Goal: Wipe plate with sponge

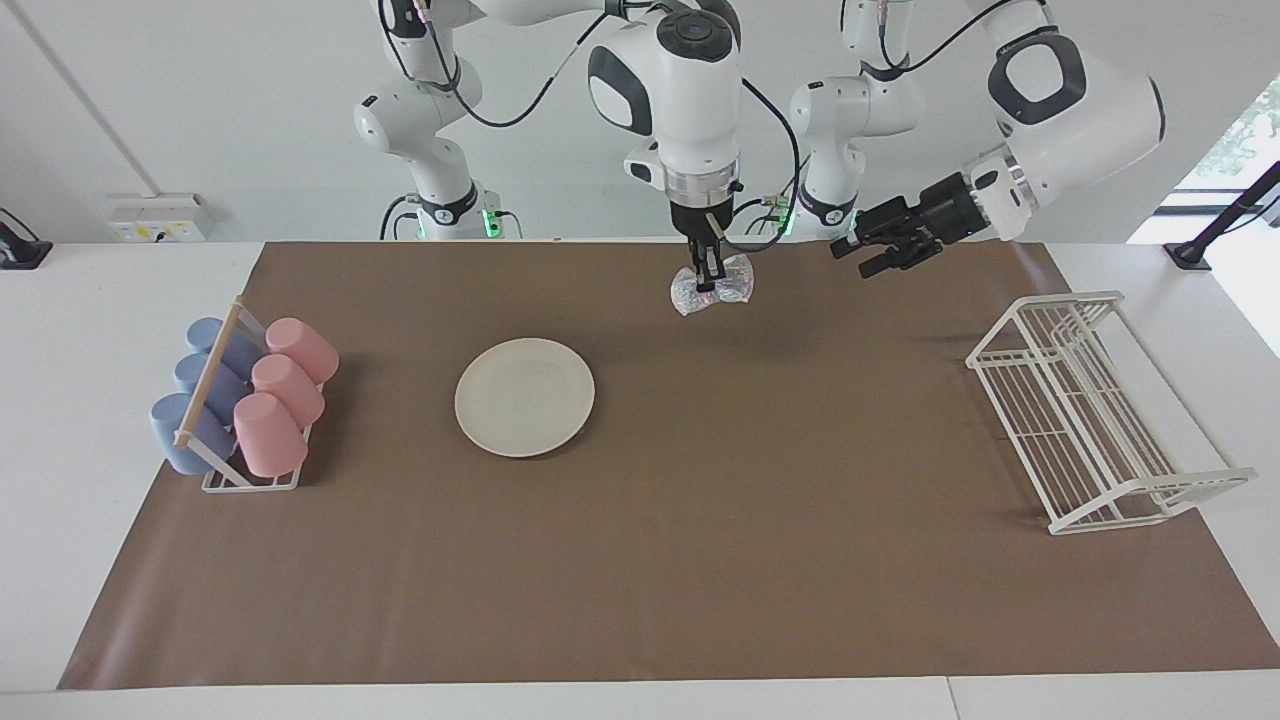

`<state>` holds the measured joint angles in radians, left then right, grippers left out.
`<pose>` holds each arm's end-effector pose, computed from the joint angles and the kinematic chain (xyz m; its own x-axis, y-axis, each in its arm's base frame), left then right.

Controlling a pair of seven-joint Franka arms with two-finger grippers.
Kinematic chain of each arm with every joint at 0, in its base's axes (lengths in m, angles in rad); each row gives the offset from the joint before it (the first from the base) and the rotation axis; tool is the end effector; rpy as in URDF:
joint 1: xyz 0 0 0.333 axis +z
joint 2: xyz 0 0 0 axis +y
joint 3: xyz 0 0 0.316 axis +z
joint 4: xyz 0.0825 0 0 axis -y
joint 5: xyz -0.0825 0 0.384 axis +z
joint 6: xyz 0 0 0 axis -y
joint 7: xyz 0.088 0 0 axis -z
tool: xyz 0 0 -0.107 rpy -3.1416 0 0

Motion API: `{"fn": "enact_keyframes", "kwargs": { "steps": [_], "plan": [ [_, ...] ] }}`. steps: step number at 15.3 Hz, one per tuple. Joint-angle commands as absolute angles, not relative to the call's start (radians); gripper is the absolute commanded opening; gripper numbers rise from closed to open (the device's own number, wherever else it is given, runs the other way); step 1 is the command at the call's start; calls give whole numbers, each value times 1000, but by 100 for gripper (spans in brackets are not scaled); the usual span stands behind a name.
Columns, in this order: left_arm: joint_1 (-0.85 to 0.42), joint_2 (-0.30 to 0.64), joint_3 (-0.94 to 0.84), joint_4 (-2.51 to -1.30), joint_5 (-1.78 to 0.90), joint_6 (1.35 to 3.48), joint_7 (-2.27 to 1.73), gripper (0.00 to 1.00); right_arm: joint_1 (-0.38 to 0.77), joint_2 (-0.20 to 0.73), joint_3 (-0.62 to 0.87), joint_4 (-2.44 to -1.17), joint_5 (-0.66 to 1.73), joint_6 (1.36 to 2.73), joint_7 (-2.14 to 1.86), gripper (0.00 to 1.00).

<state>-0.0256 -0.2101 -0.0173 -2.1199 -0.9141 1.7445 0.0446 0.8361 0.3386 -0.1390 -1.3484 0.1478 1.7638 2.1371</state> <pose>0.4817 -0.0927 0.5222 0.9786 0.0687 -0.1941 0.1937 -0.6275 0.7541 0.4950 0.4509 0.5433 0.1174 -0.9849 -0.1273 -0.9931 -0.1168 -0.0126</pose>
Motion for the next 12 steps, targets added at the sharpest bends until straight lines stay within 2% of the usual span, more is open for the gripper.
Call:
{"fn": "enact_keyframes", "kwargs": {
  "steps": [1,9,12],
  "plan": [
    [-81,-230,-6,-2212,-1076,1813,155,100,831,351,-138,-1316,123,1738,2158,0],
    [-146,-115,-8,-2289,-1406,1802,477,100,831,351,-138,-1316,123,1740,2157,0],
    [-181,-112,-8,-2287,-1425,1809,485,100,831,350,-138,-1316,123,1750,2154,0]
  ]
}}
